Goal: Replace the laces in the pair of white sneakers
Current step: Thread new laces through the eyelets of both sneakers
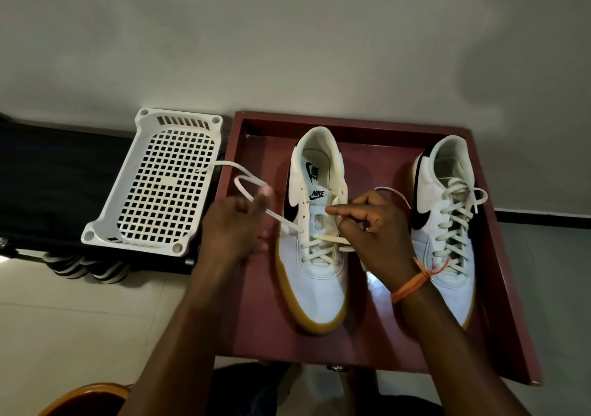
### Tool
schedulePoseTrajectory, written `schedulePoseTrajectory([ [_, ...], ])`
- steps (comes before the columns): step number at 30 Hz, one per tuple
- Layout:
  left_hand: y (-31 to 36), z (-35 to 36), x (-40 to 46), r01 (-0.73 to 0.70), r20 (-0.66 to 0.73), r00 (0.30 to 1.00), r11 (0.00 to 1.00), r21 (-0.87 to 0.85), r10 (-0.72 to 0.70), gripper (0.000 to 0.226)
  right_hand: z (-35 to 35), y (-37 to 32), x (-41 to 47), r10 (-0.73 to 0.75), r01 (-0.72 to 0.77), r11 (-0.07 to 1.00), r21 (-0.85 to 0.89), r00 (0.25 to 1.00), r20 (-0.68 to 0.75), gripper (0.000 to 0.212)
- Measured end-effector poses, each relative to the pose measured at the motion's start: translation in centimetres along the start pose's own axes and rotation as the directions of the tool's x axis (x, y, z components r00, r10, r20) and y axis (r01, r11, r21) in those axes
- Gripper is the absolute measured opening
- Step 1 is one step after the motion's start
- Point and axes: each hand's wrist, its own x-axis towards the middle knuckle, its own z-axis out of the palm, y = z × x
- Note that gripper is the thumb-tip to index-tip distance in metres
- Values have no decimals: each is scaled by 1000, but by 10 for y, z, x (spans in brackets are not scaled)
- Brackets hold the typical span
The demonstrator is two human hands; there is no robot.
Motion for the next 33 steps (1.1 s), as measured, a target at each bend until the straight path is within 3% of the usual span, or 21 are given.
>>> schedulePoseTrajectory([
  [2,-1,8,-8,89,205,973,993,82,-104,55,0,-1,0,2,-2,1000,8,1000,2,26],
  [4,-4,18,-11,30,295,954,999,42,-41,51,0,-1,0,3,-3,1000,-3,1000,-2,26],
  [9,-2,17,-7,-176,100,979,984,-8,175,26,1,2,2,-2,2,1000,-24,1000,-9,26],
  [12,1,-2,0,-210,-171,967,970,-123,188,28,1,5,1,-21,20,999,-39,1000,-11,26],
  [14,3,-6,1,-225,-242,954,958,-179,179,29,1,7,1,-27,27,999,-47,1000,-4,25],
  [19,3,-1,1,-168,-139,979,978,-126,150,36,-2,9,0,-24,24,1000,11,999,23,22],
  [21,0,-2,3,-99,-52,994,993,-59,96,48,-6,6,-3,29,-35,988,149,999,45,23],
  [23,-4,-1,7,-125,-64,989,988,89,131,53,-10,5,-5,132,-146,940,307,989,67,27],
  [25,-3,0,6,-221,-125,961,954,202,249,44,-13,10,-7,178,-206,948,245,975,130,38],
  [28,6,5,-5,-417,-189,854,856,306,484,21,-13,20,-13,195,-165,978,-127,937,290,32],
  [31,16,18,-24,-600,-65,766,748,283,640,13,-18,18,-15,191,-159,979,-124,929,317,22],
  [33,19,30,-37,-719,66,665,613,328,744,8,-30,10,-13,190,-165,981,-101,922,337,19],
])
